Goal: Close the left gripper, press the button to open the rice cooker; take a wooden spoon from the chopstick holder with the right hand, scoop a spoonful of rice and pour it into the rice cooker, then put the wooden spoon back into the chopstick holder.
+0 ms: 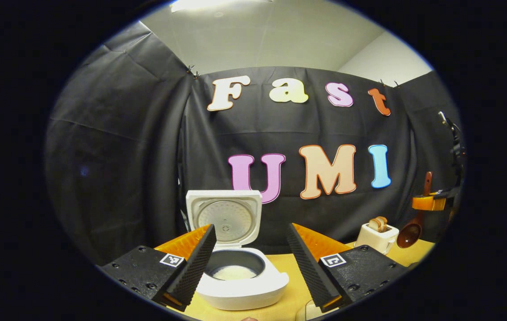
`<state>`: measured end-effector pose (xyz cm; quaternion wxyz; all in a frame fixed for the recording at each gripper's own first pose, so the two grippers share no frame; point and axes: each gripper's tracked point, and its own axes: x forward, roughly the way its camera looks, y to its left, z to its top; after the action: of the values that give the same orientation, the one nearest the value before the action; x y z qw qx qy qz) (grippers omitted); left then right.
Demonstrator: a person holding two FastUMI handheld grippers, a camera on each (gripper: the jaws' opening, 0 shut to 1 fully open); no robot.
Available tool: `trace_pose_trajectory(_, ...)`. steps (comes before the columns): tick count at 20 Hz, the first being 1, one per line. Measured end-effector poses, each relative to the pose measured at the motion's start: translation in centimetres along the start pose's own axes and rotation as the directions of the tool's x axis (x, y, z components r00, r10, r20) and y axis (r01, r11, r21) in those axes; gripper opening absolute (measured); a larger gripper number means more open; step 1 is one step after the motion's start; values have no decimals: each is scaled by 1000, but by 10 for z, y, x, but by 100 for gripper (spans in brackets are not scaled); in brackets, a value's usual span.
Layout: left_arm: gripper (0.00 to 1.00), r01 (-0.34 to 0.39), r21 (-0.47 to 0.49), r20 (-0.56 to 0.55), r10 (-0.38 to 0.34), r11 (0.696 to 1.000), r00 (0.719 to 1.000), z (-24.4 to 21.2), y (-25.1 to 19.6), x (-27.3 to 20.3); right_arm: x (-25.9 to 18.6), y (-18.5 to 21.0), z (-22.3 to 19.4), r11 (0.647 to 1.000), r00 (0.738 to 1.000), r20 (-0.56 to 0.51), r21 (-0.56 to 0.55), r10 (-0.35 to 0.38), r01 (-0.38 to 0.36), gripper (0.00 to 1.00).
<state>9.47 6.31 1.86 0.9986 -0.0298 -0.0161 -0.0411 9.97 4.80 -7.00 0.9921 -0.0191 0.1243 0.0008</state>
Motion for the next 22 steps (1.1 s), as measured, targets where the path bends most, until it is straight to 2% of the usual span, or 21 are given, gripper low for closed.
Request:
trace_pose_trajectory(1, 93, 6, -6, -1, -6, 1000, 1000, -1, -6, 1, -4, -13, -5, 1000, 1000, -6, 7, -18, 18, 7)
trace_pose_trajectory(3, 95, 16, -5, -6, -16, 1000, 1000, -3, -19, 5, -11, -40, -16, 998, 998, -22, 13, -57, 57, 3)
trace_pose_trajectory(10, 95, 63, 11, -16, -63, 998, 998, -4, -55, 12, -37, -100, -71, 987, 983, -115, 62, -140, 148, 5)
trace_pose_trajectory(14, 95, 82, 23, -10, -82, 996, 997, 0, -65, 13, -52, -108, -99, 986, 976, -169, 73, -138, 152, 5)
trace_pose_trajectory(20, 95, 92, 30, -9, -91, 995, 996, 2, -71, 12, -65, -103, -154, 976, 960, -253, 146, -122, 163, 5)
trace_pose_trajectory(22, 95, 90, 36, -9, -90, 995, 996, 3, -70, 10, -66, -102, -172, 975, 954, -273, 143, -127, 171, 8)
